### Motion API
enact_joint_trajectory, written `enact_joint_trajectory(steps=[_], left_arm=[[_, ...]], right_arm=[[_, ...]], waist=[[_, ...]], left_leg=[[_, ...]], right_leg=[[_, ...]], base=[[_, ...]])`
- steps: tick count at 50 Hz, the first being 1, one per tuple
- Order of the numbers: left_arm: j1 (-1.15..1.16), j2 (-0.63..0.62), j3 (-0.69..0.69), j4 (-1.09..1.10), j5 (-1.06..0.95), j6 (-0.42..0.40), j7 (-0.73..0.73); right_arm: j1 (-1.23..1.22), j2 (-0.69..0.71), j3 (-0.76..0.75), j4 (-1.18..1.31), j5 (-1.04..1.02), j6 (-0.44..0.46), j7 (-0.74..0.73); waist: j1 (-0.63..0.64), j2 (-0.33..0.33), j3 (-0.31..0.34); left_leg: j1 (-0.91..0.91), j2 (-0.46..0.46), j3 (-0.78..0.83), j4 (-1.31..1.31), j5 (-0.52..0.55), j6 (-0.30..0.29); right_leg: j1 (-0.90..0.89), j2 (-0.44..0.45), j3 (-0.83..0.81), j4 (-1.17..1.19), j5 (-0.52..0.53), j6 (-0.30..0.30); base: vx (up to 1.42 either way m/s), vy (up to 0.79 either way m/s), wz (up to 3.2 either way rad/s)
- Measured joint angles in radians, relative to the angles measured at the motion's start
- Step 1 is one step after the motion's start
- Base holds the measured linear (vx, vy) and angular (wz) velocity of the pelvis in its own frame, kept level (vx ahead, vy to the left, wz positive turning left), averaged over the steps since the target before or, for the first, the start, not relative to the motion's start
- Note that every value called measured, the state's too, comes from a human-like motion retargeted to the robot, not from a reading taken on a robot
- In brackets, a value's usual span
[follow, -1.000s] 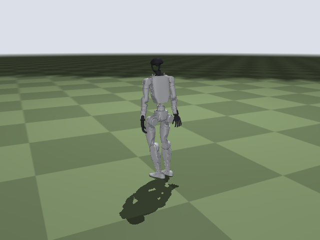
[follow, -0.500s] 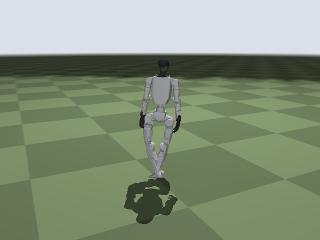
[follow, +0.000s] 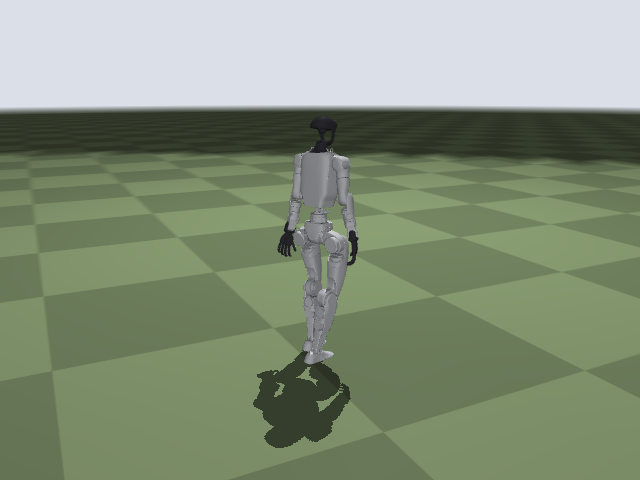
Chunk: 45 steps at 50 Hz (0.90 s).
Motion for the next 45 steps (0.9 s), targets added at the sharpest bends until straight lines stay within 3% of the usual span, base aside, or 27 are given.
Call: enact_joint_trajectory(steps=[3, 5, 12, 17, 20, 22, 25, 27, 28, 30, 32, 33, 34, 40, 45], left_arm=[[-0.025, -0.004, -0.004, -0.032, -0.058, -0.028, 0.032], [-0.045, 0.001, -0.018, -0.057, -0.080, -0.052, 0.049], [-0.115, 0.023, -0.057, -0.153, -0.101, -0.063, 0.061], [-0.143, 0.031, -0.070, -0.229, -0.113, -0.066, 0.046], [-0.155, 0.030, -0.080, -0.264, -0.121, -0.076, 0.038], [-0.162, 0.027, -0.091, -0.279, -0.119, -0.080, 0.030], [-0.168, 0.020, -0.109, -0.290, -0.112, -0.083, 0.015], [-0.171, 0.016, -0.122, -0.294, -0.101, -0.080, -0.008], [-0.169, 0.013, -0.127, -0.293, -0.093, -0.079, -0.023], [-0.179, 0.009, -0.142, -0.288, -0.068, -0.080, -0.065], [-0.191, -0.008, -0.159, -0.294, -0.031, -0.079, -0.086], [-0.190, -0.017, -0.166, -0.300, -0.014, -0.079, -0.086], [-0.188, -0.020, -0.172, -0.307, -0.005, -0.085, -0.091], [-0.152, 0.008, -0.165, -0.342, 0.015, -0.136, -0.095], [-0.137, 0.017, -0.150, -0.260, -0.047, -0.061, -0.055]], right_arm=[[0.016, 0.010, -0.027, 0.071, 0.076, 0.003, 0.002], [0.022, 0.006, -0.037, 0.115, 0.090, 0.004, 0.040], [0.038, -0.030, -0.070, 0.207, 0.071, 0.034, 0.076], [0.062, -0.045, -0.106, 0.258, 0.116, 0.048, 0.088], [0.073, -0.049, -0.120, 0.285, 0.130, 0.061, 0.106], [0.084, -0.049, -0.130, 0.292, 0.125, 0.068, 0.126], [0.102, -0.046, -0.130, 0.294, 0.115, 0.068, 0.155], [0.108, -0.046, -0.126, 0.293, 0.107, 0.065, 0.172], [0.111, -0.044, -0.124, 0.294, 0.102, 0.064, 0.178], [0.104, -0.048, -0.134, 0.298, 0.089, 0.062, 0.186], [0.091, -0.064, -0.163, 0.293, 0.078, 0.061, 0.195], [0.088, -0.070, -0.162, 0.290, 0.083, 0.060, 0.202], [0.080, -0.076, -0.151, 0.289, 0.093, 0.061, 0.208], [-0.003, -0.079, -0.118, 0.251, 0.129, 0.079, 0.110], [-0.018, -0.066, -0.103, 0.124, 0.117, 0.020, 0.103]], waist=[[0.015, -0.008, -0.003], [0.024, 0.005, -0.003], [-0.046, 0.049, 0.021], [-0.063, 0.040, 0.042], [-0.060, 0.029, 0.058], [-0.072, 0.024, 0.066], [-0.083, 0.005, 0.083], [-0.083, -0.017, 0.087], [-0.072, -0.013, 0.085], [-0.066, -0.009, 0.078], [-0.099, -0.017, 0.086], [-0.095, -0.013, 0.084], [-0.089, -0.007, 0.079], [-0.024, 0.017, 0.050], [-0.064, 0.026, 0.051]], left_leg=[[0.057, 0.013, 0.075, -0.050, -0.007, 0.024], [0.093, 0.027, 0.101, -0.087, -0.006, 0.035], [0.155, 0.074, 0.175, -0.131, -0.014, 0.056], [0.194, 0.041, 0.176, -0.144, -0.021, 0.079], [0.226, 0.025, 0.186, -0.142, -0.031, 0.079], [0.244, 0.017, 0.180, -0.133, -0.041, 0.079], [0.287, 0.000, 0.178, -0.118, -0.068, 0.079], [0.321, -0.024, 0.179, -0.117, -0.087, 0.079], [0.335, -0.020, 0.183, -0.113, -0.105, 0.079], [0.345, -0.008, 0.189, -0.085, -0.150, 0.079], [0.358, -0.011, 0.163, -0.062, -0.179, 0.079], [0.371, -0.009, 0.165, -0.063, -0.195, 0.079], [0.380, -0.007, 0.160, -0.068, -0.209, 0.079], [0.423, 0.016, 0.174, -0.064, -0.261, 0.079], [0.439, 0.062, 0.172, 0.015, -0.174, 0.079]], right_leg=[[-0.062, -0.025, -0.087, 0.136, 0.083, 0.160], [-0.114, -0.045, -0.199, 0.241, 0.084, 0.196], [-0.309, -0.076, -0.404, 0.512, -0.119, 0.158], [-0.406, -0.054, -0.371, 0.444, -0.236, 0.094], [-0.427, -0.041, -0.337, 0.357, -0.264, 0.009], [-0.433, -0.034, -0.320, 0.300, -0.245, -0.032], [-0.416, -0.024, -0.272, 0.188, -0.013, -0.118], [-0.395, 0.006, -0.208, 0.126, 0.173, -0.110], [-0.375, 0.014, -0.230, 0.116, 0.138, -0.133], [-0.327, -0.047, -0.441, 0.147, 0.078, -0.104], [-0.381, -0.037, -0.155, 0.210, 0.121, 0.059], [-0.366, -0.069, -0.225, 0.229, 0.098, 0.114], [-0.362, -0.079, -0.257, 0.251, 0.068, 0.123], [-0.390, -0.022, -0.213, 0.383, -0.112, 0.001], [-0.333, -0.010, -0.194, 0.383, -0.123, -0.002]], base=[[0.33, 0.13, -1.36], [0.28, 0.12, -1.34], [0.21, 0.11, -0.76], [0.29, 0.06, -0.68], [0.37, 0.03, -0.51], [0.44, -0.01, 0.00], [0.40, -0.07, 0.13], [0.47, -0.14, 0.02], [0.51, -0.20, -0.13], [0.52, -0.25, 0.30], [0.57, -0.20, 1.18], [0.43, -0.09, 0.69], [0.35, -0.05, 0.25], [0.39, -0.09, -0.40], [0.43, -0.09, 0.34]])
